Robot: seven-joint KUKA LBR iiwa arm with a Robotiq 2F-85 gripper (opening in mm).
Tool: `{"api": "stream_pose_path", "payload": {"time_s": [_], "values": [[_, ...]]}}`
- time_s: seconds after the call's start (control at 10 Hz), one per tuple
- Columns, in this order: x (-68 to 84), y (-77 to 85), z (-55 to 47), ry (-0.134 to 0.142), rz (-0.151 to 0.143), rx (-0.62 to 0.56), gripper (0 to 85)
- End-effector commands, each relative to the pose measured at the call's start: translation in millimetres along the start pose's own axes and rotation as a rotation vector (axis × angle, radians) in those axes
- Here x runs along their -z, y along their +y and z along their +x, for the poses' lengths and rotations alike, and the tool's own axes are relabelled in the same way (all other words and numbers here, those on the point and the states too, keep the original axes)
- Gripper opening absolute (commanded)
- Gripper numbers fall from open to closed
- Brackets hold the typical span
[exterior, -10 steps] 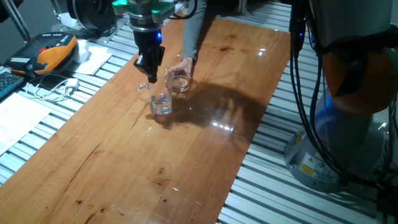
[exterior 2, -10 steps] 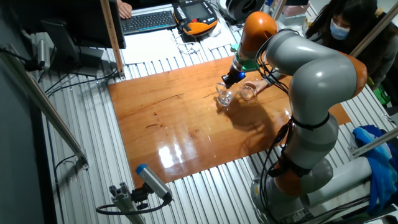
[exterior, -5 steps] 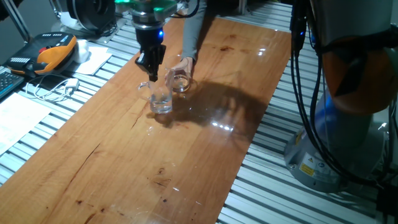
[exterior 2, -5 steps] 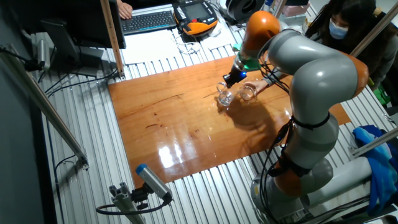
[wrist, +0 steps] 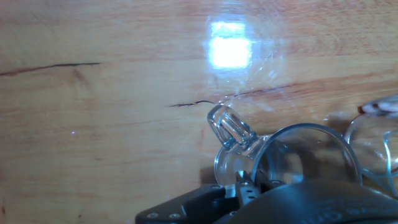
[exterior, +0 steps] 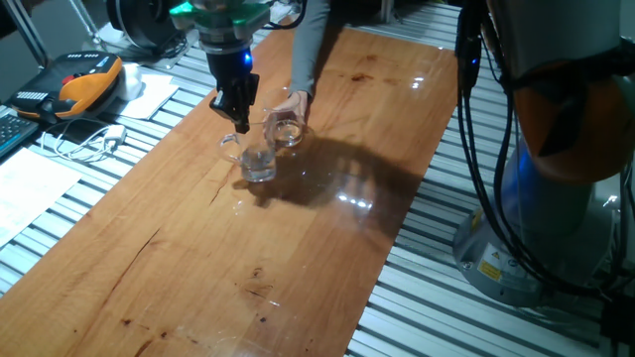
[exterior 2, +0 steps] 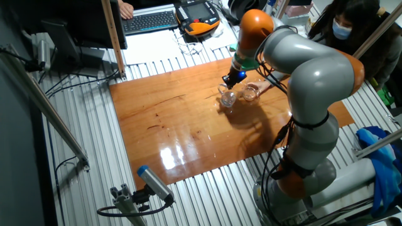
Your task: Pour the water from one cup into another empty cup
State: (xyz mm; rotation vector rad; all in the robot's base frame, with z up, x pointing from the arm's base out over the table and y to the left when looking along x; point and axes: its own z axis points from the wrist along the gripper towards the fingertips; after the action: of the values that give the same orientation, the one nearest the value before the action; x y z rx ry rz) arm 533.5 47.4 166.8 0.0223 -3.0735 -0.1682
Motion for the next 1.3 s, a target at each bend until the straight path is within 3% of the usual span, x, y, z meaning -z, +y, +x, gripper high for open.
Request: {"api": "stream_pose_path", "payload": {"time_s": [0.0,0.1,0.4,0.5,0.6,0.7,0.9,1.2], "values": [[0.2,0.3,0.0,-0.012,0.011,0.000,0.0],[0.2,0.3,0.0,-0.026,0.025,0.001,0.0],[0.2,0.3,0.0,-0.043,-0.011,-0.036,0.0],[0.2,0.3,0.0,-0.051,-0.044,-0.051,0.0],[0.2,0.3,0.0,-0.067,-0.029,-0.057,0.0],[0.2,0.3,0.0,-0.066,-0.044,-0.067,0.0],[0.2,0.3,0.0,-0.065,-0.027,-0.063,0.0],[0.2,0.3,0.0,-0.047,-0.029,-0.032,0.0]]}}
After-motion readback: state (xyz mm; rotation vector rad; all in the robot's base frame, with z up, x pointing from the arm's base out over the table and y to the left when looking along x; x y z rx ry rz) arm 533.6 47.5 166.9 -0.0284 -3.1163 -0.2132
